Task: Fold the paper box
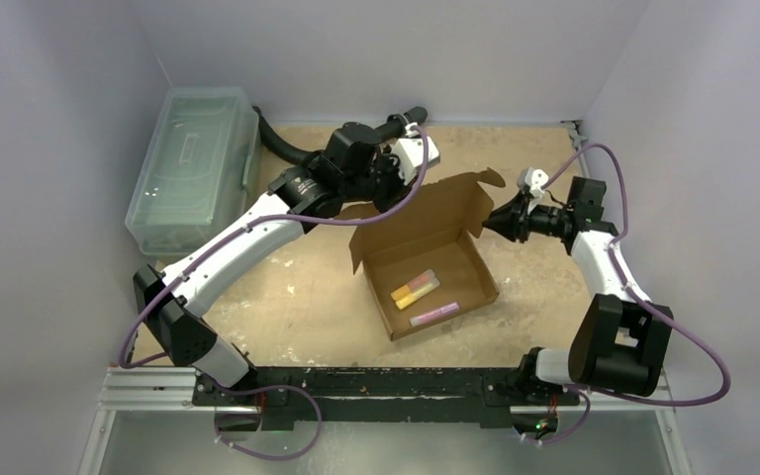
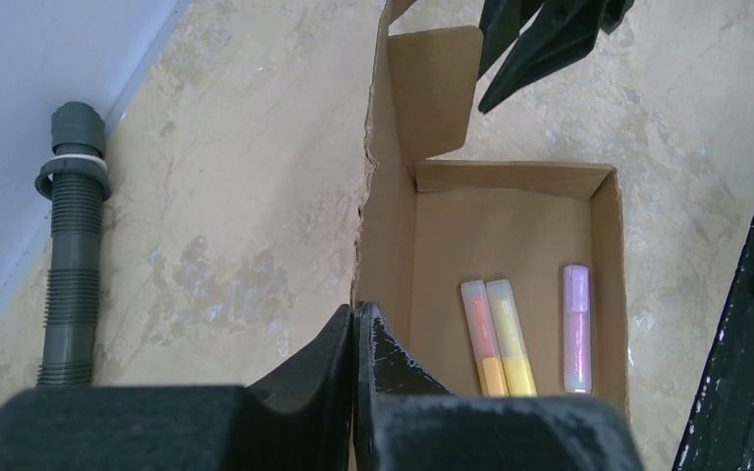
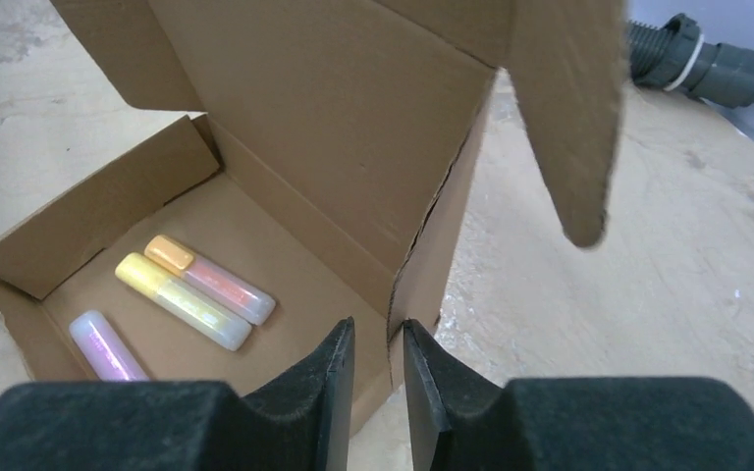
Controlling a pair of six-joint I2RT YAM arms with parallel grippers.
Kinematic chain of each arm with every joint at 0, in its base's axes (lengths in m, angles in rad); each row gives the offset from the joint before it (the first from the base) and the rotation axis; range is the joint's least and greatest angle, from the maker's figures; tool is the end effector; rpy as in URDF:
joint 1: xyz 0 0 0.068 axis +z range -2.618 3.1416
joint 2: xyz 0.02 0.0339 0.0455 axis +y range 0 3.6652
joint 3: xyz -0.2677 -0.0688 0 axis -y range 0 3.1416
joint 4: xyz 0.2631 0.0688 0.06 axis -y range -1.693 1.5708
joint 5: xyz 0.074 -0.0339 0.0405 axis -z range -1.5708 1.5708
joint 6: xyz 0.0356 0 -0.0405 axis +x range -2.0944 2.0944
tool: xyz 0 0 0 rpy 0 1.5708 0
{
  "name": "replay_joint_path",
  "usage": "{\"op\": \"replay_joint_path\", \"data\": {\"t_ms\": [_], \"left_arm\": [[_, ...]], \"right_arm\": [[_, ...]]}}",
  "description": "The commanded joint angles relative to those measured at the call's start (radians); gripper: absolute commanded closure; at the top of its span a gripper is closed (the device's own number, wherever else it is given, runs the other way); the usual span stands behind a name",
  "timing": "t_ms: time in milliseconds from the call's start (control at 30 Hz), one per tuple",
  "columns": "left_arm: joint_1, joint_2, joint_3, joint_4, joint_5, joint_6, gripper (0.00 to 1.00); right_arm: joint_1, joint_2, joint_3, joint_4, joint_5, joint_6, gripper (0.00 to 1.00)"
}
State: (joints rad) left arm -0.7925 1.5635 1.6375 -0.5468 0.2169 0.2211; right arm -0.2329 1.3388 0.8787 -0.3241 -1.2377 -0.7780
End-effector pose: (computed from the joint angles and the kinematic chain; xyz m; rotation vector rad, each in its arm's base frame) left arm 0.2563 -0.2709 0.4110 1.1288 1.7484 -0.5749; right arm 0.2816 -0.0322 0.2505 -0.9935 1.5852 0.7575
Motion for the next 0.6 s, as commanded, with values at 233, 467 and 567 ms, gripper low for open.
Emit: {"op": "replay_joint_path", "data": {"t_ms": [233, 467, 567], "left_arm": [[0.002, -0.069, -0.045, 0.109, 0.018, -0.005, 1.0], [0.001, -0.072, -0.063, 0.123, 0.034, 0.001, 1.0], [0.002, -0.071, -0.064, 0.128, 0.035, 0.004, 1.0]], "right_arm": [[0.061, -0.07, -0.078, 0.267, 0.115, 0.203, 0.79], [0.072, -0.121, -0.159, 0.51, 0.181, 0.391, 0.62], [0.079, -0.132, -0.184, 0.593, 0.209, 0.462, 0.74]]}}
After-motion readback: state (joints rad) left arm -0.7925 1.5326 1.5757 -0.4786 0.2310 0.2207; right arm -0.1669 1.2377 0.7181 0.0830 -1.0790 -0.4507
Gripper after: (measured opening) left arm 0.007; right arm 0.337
